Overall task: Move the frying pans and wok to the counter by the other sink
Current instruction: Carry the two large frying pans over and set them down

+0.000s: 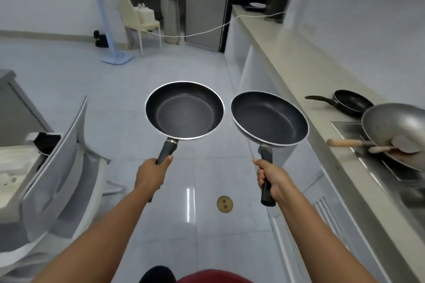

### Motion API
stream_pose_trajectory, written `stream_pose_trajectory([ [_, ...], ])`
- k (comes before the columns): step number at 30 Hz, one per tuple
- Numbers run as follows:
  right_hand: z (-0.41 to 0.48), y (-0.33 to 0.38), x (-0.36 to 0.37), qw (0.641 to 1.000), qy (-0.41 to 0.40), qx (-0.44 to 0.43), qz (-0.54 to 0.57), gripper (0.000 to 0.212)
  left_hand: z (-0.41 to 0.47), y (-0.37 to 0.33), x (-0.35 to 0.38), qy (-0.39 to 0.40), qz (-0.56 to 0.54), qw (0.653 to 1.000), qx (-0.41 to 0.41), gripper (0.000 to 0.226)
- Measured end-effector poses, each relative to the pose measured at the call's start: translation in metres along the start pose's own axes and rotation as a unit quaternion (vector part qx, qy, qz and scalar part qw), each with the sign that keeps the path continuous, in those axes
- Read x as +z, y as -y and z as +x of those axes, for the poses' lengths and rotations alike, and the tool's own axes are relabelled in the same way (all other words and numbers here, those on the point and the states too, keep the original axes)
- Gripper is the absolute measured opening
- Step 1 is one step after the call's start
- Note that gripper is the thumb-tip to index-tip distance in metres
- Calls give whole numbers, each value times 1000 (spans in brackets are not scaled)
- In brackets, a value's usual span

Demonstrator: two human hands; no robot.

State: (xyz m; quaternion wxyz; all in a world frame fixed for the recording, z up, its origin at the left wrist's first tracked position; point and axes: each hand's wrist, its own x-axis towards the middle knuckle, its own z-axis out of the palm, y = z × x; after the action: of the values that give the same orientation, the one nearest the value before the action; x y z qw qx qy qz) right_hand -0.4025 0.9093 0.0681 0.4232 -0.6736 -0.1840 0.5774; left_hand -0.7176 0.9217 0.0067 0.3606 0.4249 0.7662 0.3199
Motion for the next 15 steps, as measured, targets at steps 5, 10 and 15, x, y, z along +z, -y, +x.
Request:
stream_pose_trajectory([
  [5,79,62,28,1000,5,-9,8,33,87,-50,24,4,-10,1000,-1,49],
  [10,159,115,70,999,-5,-7,39,32,193,-103,52,26,-29,999,11,47],
  [15,232,177,104,997,-45,-12,64,33,309,-169,69,60,-24,997,40,47],
])
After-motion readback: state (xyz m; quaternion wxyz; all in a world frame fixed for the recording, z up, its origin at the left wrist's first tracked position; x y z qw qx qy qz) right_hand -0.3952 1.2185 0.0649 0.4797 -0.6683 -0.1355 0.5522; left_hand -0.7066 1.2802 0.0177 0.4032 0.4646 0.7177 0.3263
